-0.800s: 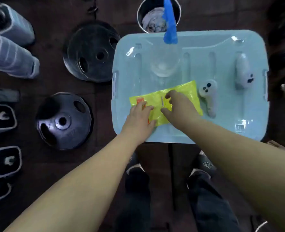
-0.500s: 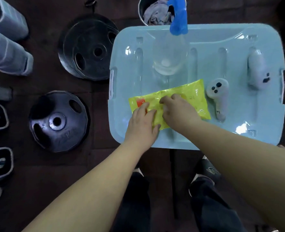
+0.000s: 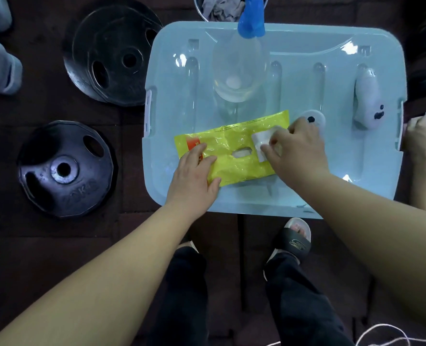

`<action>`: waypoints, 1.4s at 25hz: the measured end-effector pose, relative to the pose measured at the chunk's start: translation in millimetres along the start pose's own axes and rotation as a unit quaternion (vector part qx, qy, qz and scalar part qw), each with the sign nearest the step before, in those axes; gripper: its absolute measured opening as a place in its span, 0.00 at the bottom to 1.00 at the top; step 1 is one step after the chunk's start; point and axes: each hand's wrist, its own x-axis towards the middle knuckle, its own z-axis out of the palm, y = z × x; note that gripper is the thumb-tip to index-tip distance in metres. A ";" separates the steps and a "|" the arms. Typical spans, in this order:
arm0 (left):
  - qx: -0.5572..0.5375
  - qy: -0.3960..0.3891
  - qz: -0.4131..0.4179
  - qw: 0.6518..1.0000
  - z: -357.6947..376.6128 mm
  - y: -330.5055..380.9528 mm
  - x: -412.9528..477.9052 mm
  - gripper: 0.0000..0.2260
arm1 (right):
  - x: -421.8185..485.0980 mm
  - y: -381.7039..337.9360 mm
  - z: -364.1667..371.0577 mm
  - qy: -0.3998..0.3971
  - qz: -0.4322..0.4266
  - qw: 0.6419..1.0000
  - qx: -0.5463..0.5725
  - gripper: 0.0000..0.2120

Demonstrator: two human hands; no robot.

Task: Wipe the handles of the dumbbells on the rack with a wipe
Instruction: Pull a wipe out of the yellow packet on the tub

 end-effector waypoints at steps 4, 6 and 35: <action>0.009 0.010 0.008 1.000 2.1 -2.1 1.1 0.22 | 11.0 -2.1 0.6 0.015 -0.049 0.998 -0.032 0.06; 0.006 0.030 0.011 0.999 2.0 -2.1 2.1 0.20 | 13.4 -7.2 7.1 0.007 -0.116 0.992 -0.045 0.09; 0.013 0.051 0.020 0.998 3.0 -6.4 9.2 0.19 | 7.1 -30.9 23.6 -0.081 -0.136 0.983 -0.093 0.07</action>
